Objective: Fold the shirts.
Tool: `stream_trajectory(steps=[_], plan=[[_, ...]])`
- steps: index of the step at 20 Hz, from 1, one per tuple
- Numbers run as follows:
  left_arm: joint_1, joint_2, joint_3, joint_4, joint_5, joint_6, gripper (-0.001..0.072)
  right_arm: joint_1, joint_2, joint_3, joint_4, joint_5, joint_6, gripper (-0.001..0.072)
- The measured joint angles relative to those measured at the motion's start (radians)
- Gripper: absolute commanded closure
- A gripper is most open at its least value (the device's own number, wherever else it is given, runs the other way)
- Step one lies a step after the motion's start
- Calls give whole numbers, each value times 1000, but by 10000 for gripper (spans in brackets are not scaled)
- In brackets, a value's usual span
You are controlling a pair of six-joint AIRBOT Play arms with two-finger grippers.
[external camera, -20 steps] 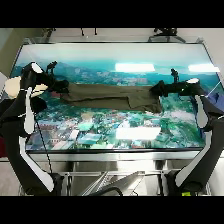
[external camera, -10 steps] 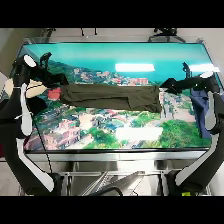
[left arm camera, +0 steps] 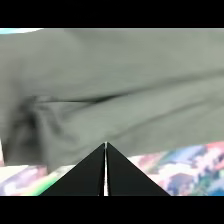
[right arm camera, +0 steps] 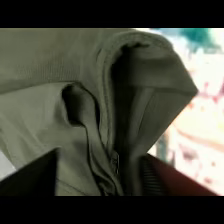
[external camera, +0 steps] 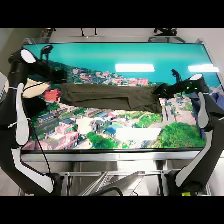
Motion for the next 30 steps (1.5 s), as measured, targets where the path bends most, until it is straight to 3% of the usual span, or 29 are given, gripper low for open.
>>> stream_trajectory(steps=[1, 2, 6, 11, 15, 21, 30], plan=[[-33, -1, -1, 0, 0, 0, 696, 8, -6, -1, 10, 2, -11, 672], [-68, -6, -1, 0, 2, 0, 696, 12, -9, -2, 18, 6, -22, 687], [-243, -67, -2, -2, 79, -5, 696, 17, 14, 51, 58, 48, -53, 688], [-457, -209, -2, 2, 319, -30, 696, -1, 117, 177, 162, 134, -51, 688], [-546, -314, 39, -7, 467, -83, 696, -5, 212, 212, 243, 196, -43, 688], [-606, -414, 136, -143, 503, -95, 696, -7, 296, 224, 306, 212, -41, 687], [-687, -406, 99, -293, 483, -48, 696, -8, 317, 226, 344, 192, -40, 687]])
